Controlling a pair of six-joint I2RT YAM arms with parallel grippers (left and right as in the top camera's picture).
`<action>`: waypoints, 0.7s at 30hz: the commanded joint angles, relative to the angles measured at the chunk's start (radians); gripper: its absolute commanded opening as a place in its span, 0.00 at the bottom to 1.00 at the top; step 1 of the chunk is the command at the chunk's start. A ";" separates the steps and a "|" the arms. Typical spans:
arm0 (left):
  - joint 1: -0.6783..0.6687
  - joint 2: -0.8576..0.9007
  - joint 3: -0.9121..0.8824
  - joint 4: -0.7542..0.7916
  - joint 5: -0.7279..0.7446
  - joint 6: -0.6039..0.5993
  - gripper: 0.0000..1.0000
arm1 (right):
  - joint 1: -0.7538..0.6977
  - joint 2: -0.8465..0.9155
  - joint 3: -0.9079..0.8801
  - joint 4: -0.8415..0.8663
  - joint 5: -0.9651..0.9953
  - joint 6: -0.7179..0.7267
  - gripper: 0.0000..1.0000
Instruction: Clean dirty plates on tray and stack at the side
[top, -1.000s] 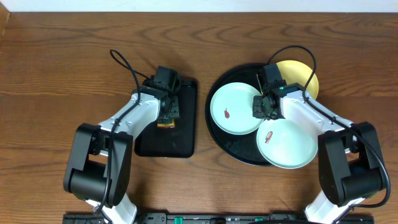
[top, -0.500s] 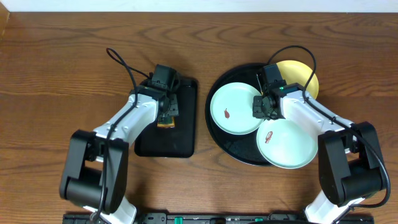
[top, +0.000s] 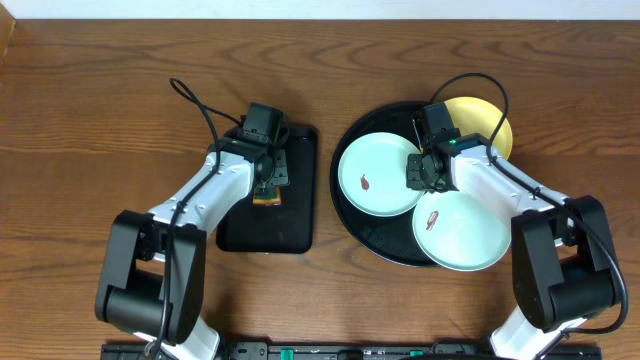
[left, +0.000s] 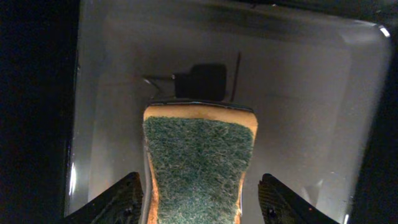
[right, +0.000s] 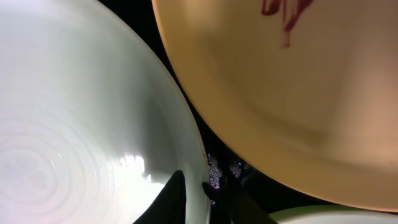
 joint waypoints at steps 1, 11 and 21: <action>0.006 0.014 -0.016 0.003 -0.035 -0.002 0.61 | 0.014 0.009 -0.006 -0.001 0.013 -0.009 0.18; 0.006 0.015 -0.017 -0.011 -0.031 -0.002 0.60 | 0.013 0.009 -0.006 0.000 0.013 -0.009 0.19; 0.006 0.021 -0.029 -0.007 -0.032 -0.002 0.56 | 0.013 0.009 -0.006 0.000 0.013 -0.021 0.19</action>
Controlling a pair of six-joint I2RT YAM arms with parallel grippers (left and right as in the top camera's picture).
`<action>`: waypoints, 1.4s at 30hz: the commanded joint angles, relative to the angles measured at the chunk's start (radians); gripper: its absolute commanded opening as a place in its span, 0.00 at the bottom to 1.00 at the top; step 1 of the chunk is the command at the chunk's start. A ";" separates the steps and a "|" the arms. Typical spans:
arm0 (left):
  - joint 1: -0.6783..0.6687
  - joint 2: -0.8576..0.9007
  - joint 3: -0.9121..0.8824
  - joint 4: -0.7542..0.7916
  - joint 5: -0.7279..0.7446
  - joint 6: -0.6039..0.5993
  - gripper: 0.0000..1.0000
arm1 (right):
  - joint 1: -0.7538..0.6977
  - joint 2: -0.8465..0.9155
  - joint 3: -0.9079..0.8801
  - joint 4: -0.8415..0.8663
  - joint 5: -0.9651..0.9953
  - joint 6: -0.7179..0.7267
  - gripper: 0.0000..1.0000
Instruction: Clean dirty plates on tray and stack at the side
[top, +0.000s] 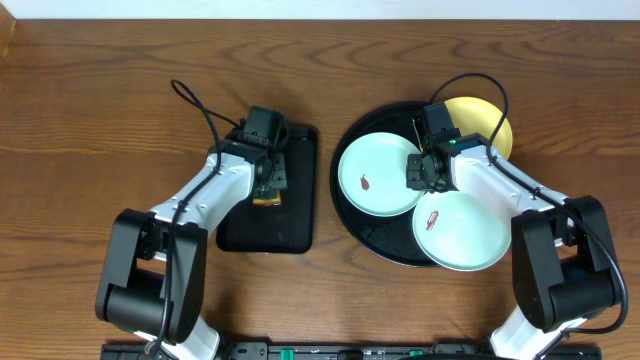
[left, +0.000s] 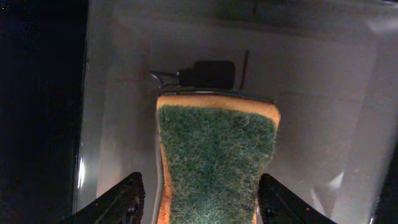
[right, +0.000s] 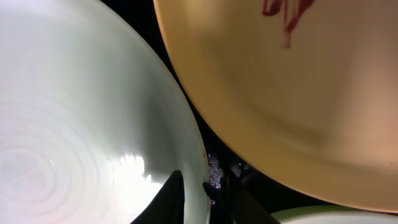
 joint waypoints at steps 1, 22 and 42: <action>0.006 0.019 -0.012 -0.001 -0.008 0.000 0.56 | 0.014 0.009 -0.006 0.000 0.013 -0.014 0.20; 0.006 0.034 -0.014 0.005 0.021 0.000 0.25 | 0.013 0.009 -0.006 0.000 0.013 -0.014 0.20; 0.024 -0.231 0.015 -0.127 0.015 0.000 0.07 | 0.013 0.009 -0.006 0.000 0.013 -0.014 0.19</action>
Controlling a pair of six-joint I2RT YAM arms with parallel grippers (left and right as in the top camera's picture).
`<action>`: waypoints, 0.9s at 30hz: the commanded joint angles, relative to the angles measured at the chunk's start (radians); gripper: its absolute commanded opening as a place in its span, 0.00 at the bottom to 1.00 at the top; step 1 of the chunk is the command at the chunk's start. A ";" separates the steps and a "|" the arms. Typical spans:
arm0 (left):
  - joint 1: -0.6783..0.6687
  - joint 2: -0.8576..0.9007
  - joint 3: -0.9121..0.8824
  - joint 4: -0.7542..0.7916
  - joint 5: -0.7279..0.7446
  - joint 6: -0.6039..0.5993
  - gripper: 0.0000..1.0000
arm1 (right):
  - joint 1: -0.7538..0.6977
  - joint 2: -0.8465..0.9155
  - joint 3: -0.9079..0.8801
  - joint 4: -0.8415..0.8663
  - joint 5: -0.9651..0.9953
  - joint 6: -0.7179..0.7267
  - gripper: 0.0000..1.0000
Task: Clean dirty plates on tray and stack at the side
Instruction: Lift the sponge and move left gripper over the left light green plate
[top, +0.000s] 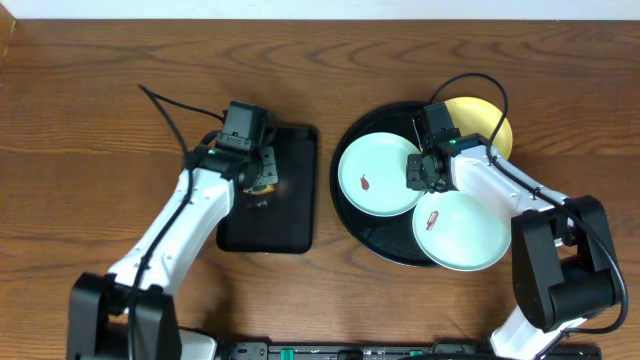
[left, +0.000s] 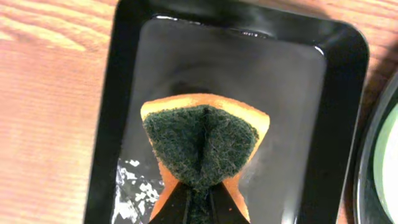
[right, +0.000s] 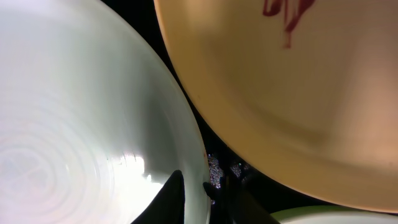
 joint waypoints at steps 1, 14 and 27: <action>0.004 0.003 0.015 -0.032 -0.005 -0.002 0.08 | 0.013 0.009 -0.006 0.000 0.013 -0.013 0.19; 0.003 0.006 0.123 -0.165 -0.010 0.035 0.07 | 0.014 0.009 -0.006 0.001 0.013 -0.014 0.19; -0.032 0.009 0.258 -0.232 -0.080 0.062 0.08 | 0.013 0.009 -0.005 0.004 0.013 -0.020 0.36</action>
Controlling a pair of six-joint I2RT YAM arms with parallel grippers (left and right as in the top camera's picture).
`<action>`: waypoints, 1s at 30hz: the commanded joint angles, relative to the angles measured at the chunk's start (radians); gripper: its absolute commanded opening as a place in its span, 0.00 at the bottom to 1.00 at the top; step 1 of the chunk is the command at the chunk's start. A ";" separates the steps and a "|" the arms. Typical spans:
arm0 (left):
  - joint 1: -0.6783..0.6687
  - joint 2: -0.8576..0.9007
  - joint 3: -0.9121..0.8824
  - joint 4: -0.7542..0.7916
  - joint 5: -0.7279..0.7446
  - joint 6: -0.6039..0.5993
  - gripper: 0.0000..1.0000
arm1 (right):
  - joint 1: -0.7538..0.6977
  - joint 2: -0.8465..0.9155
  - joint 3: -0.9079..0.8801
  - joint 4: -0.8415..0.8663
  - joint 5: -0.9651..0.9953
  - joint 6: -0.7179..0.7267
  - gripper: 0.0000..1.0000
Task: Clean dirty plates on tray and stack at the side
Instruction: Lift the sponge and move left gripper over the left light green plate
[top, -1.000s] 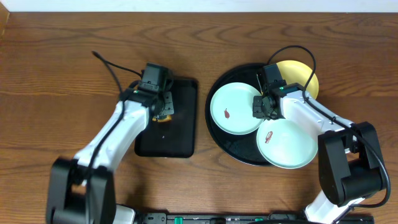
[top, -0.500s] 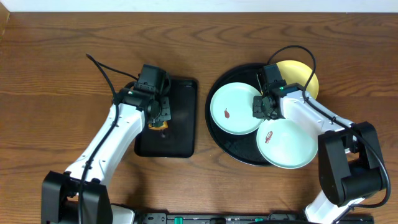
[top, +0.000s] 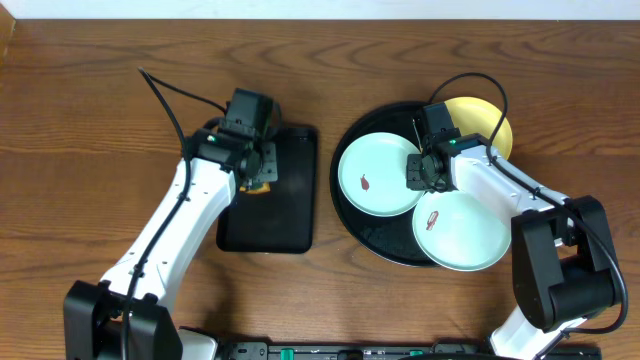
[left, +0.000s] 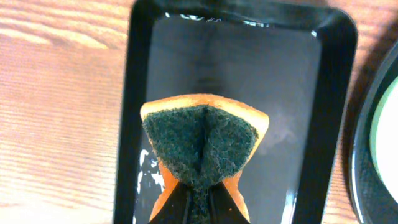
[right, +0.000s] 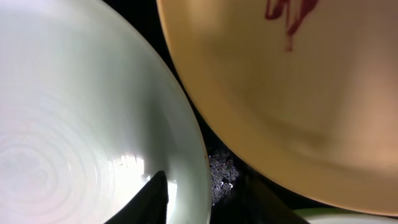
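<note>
My left gripper (left: 199, 200) is shut on a green-topped orange sponge (left: 199, 140), pinched into a fold and held above the black rectangular tray (left: 140, 93). In the overhead view the left gripper (top: 255, 160) hangs over that tray's far left part. Three stained plates lie on the round black tray (top: 385, 248): a pale green plate (top: 375, 175), a second pale green one (top: 462, 232) and a yellow plate (top: 488, 118). My right gripper (right: 202, 196) stands open, its fingers either side of the first green plate's rim (right: 202, 146), beside the yellow plate (right: 311, 93).
The rectangular tray (top: 290, 215) lies left of the round one, wet inside. Bare wooden tabletop (top: 90, 130) stretches to the left and along the front. The right arm's cable (top: 470, 80) loops over the yellow plate.
My right gripper's fingers stand wider apart at the green plate's rim than before. The left gripper, still shut on the sponge, has shifted slightly over the rectangular tray.
First my left gripper was open low in the rectangular tray with the sponge flat between its fingers, and stayed so. Then it was shut on the folded sponge, raised above the tray. The right gripper pinched the green plate's rim throughout, and now its fingers have spread.
</note>
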 joint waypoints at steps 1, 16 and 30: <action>-0.001 0.002 0.119 -0.031 -0.026 0.021 0.08 | 0.013 0.009 -0.005 0.000 0.013 -0.008 0.36; -0.089 0.098 0.171 0.089 0.147 0.014 0.08 | 0.013 0.009 -0.005 0.000 0.001 -0.032 0.01; -0.335 0.284 0.171 0.346 0.125 0.017 0.07 | 0.013 0.009 -0.005 0.001 -0.006 -0.029 0.01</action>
